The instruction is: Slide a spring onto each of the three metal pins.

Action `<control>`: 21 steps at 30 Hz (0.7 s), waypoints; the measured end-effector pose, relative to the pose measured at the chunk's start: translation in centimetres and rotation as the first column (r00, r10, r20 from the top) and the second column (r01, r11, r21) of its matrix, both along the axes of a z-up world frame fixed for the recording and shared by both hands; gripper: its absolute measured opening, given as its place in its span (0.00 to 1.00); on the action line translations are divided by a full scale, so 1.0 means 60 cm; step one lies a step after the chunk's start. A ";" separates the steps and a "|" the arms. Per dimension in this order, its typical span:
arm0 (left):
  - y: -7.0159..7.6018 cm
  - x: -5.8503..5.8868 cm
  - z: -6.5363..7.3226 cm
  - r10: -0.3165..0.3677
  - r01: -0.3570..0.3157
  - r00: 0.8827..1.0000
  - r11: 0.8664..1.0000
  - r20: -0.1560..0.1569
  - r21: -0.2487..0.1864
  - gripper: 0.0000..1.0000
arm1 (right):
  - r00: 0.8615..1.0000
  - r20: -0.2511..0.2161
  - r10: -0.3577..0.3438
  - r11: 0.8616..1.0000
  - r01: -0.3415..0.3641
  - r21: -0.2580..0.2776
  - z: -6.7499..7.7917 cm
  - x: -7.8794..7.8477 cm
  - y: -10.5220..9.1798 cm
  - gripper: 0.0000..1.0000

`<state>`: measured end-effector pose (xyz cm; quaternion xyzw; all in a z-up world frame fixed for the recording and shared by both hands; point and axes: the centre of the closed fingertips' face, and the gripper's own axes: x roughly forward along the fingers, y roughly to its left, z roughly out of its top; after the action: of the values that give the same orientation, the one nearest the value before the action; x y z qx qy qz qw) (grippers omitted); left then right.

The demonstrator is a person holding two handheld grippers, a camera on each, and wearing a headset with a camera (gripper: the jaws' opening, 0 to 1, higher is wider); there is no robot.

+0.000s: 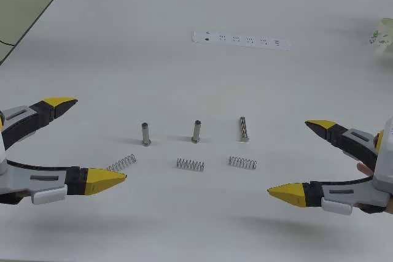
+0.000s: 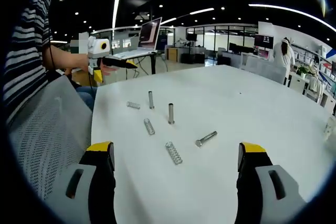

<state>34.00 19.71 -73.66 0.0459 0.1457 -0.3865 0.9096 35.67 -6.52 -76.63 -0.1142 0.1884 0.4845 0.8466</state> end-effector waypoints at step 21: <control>0.001 -0.001 0.006 0.009 -0.009 1.000 1.000 0.012 -0.003 0.99 | 1.000 0.007 0.000 1.000 0.000 -0.005 0.005 0.002 -0.005 0.99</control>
<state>33.95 19.75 -73.29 0.0462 0.1398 -0.3823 0.9122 35.79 -6.79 -76.34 -0.1181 0.1866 0.4836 0.8470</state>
